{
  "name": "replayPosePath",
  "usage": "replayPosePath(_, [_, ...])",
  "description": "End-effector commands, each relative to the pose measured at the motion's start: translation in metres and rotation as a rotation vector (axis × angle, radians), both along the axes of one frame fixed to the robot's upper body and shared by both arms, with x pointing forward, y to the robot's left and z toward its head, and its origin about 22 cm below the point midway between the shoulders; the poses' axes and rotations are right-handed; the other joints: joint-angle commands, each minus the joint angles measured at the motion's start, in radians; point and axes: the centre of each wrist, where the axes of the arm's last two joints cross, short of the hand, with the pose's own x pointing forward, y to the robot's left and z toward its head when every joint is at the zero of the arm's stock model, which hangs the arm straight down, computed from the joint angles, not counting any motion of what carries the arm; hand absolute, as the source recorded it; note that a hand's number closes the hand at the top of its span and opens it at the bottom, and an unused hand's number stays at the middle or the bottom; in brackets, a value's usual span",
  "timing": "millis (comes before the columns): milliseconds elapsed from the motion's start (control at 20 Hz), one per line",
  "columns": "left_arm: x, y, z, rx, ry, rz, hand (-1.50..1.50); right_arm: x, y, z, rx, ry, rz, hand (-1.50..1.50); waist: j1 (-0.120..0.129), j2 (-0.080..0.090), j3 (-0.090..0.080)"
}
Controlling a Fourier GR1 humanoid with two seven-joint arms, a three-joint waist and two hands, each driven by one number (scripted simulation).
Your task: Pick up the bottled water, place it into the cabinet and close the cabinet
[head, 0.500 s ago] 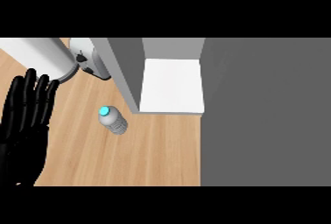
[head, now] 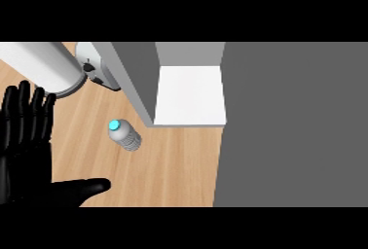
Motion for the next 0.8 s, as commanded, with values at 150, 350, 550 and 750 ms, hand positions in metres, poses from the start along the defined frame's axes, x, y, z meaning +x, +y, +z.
replayPosePath(150, [-0.018, -0.03, 0.011, -0.099, 0.068, 0.025, -1.5, -0.032, 0.009, 0.015, 0.02, 0.059, 0.097, -1.5, 0.001, 0.0, 0.002])
replayPosePath(350, [-0.038, -0.029, 0.017, -0.105, 0.095, 0.028, -1.5, -0.03, 0.015, 0.004, 0.024, 0.043, 0.095, -1.5, 0.005, 0.001, 0.002])
replayPosePath(550, [-0.046, -0.03, 0.031, -0.097, 0.119, 0.037, -1.5, -0.041, 0.026, 0.02, 0.018, 0.051, 0.075, -1.5, 0.004, 0.001, 0.002])
replayPosePath(750, [-0.052, -0.029, 0.019, -0.095, 0.148, 0.041, -1.5, -0.054, 0.032, 0.036, 0.037, 0.047, 0.086, -1.5, 0.005, 0.001, 0.002])
